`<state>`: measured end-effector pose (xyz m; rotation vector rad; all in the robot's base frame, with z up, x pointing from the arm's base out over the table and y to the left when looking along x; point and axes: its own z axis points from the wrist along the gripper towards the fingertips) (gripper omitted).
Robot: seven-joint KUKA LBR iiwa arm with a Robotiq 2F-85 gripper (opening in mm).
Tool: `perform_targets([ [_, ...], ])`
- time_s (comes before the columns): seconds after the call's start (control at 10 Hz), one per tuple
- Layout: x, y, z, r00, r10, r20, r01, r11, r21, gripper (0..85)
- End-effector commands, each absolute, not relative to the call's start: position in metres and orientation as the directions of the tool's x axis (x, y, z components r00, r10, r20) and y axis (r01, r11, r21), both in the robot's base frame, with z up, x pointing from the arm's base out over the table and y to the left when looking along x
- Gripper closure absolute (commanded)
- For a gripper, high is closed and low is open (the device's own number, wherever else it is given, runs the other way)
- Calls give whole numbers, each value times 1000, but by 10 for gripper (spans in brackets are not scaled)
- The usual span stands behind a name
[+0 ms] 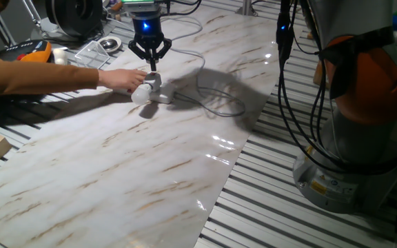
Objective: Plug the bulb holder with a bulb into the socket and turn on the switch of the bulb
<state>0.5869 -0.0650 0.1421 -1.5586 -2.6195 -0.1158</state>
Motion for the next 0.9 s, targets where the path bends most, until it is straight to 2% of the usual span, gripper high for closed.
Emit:
perform_targets([
  [0.0, 587, -65, 142, -476, 871, 119, 879, 477, 18, 850],
  [0.8, 587, -64, 142, -484, 868, 113, 874, 485, 23, 850],
])
